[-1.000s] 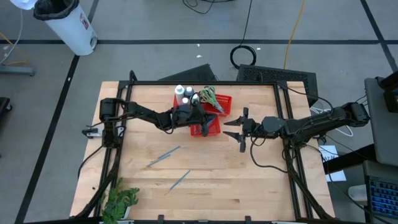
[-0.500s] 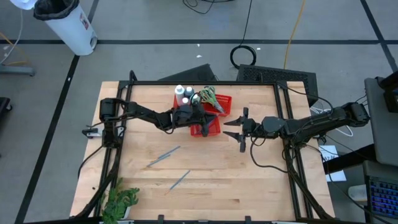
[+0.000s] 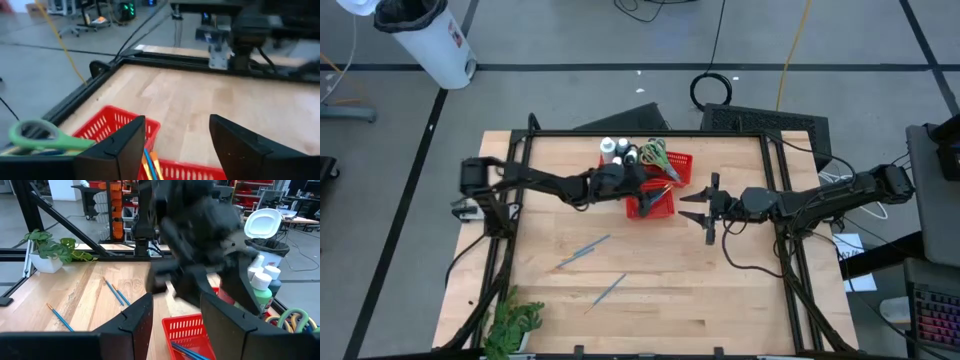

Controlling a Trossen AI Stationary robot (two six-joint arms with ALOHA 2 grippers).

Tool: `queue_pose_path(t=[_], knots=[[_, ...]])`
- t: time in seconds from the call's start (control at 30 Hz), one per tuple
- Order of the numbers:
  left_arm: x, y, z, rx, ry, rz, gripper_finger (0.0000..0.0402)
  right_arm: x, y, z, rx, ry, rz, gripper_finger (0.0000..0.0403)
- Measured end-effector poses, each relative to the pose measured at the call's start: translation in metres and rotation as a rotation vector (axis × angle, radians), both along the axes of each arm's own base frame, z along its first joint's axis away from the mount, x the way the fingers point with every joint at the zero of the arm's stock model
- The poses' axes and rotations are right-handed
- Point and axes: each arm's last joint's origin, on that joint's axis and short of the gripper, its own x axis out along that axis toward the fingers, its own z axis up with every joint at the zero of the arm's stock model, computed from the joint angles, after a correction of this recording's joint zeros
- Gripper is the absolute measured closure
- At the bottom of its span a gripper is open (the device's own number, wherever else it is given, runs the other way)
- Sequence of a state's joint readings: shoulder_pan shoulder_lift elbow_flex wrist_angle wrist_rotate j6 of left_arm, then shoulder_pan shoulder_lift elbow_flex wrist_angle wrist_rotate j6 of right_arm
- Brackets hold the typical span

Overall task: Pick & Place Paint Supplies
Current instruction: Put the blue paint brush into the bottom red bin

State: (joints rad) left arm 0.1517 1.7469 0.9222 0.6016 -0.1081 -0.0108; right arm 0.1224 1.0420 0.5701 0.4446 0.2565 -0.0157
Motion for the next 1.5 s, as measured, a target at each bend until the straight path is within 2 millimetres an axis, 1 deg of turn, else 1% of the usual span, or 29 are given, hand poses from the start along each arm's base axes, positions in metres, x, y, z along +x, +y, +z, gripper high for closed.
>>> queue_pose_path(t=[0.1,0.2,0.3,0.4,0.5,0.6,0.7,0.83,0.97,1.07,1.17,1.27,1.37,1.5], knots=[[-0.016,-0.010,0.024,0.056,0.078,-0.034,0.0168,0.000,0.000,0.000,-0.001,0.005,0.000,0.0245],[-0.037,-0.019,0.041,0.062,0.180,-0.038,0.0168,0.000,0.000,0.000,0.000,0.006,0.000,0.0245],[-0.059,-0.029,0.054,-0.001,0.265,-0.034,0.0167,0.000,0.000,0.000,0.002,0.006,0.000,0.0245],[-0.079,-0.040,0.058,-0.131,0.363,-0.030,0.0167,0.000,0.000,0.000,0.003,0.005,0.000,0.0245],[-0.094,-0.054,0.055,-0.265,0.464,-0.038,0.0167,0.000,0.000,0.000,0.003,0.002,0.000,0.0245],[-0.103,-0.073,0.048,-0.343,0.566,-0.061,0.0167,0.000,0.000,0.000,0.004,-0.001,0.000,0.0245],[-0.108,-0.094,0.042,-0.358,0.649,-0.096,0.0167,0.000,0.000,0.000,0.007,-0.001,-0.001,0.0245],[-0.116,-0.122,0.034,-0.337,0.738,-0.167,0.0167,0.000,0.000,0.000,0.011,-0.001,-0.001,0.0245],[-0.123,-0.148,0.025,-0.349,0.814,-0.192,0.0167,0.000,0.001,0.000,0.011,-0.001,0.002,0.0245],[-0.127,-0.165,0.015,-0.351,0.873,-0.191,0.0167,0.000,0.001,0.000,0.012,-0.002,0.002,0.0245],[-0.130,-0.175,0.003,-0.344,0.942,-0.150,0.0167,0.000,0.001,0.000,0.012,-0.002,0.001,0.0245],[-0.134,-0.182,-0.010,-0.347,1.028,-0.087,0.0167,0.000,0.001,0.000,0.012,-0.002,0.001,0.0245],[-0.141,-0.183,-0.025,-0.354,1.168,0.025,0.0167,0.000,0.001,0.000,0.012,-0.002,0.001,0.0245],[-0.154,-0.178,-0.036,-0.346,1.321,0.216,0.0167,0.000,0.001,0.000,0.011,-0.002,0.001,0.0245]])
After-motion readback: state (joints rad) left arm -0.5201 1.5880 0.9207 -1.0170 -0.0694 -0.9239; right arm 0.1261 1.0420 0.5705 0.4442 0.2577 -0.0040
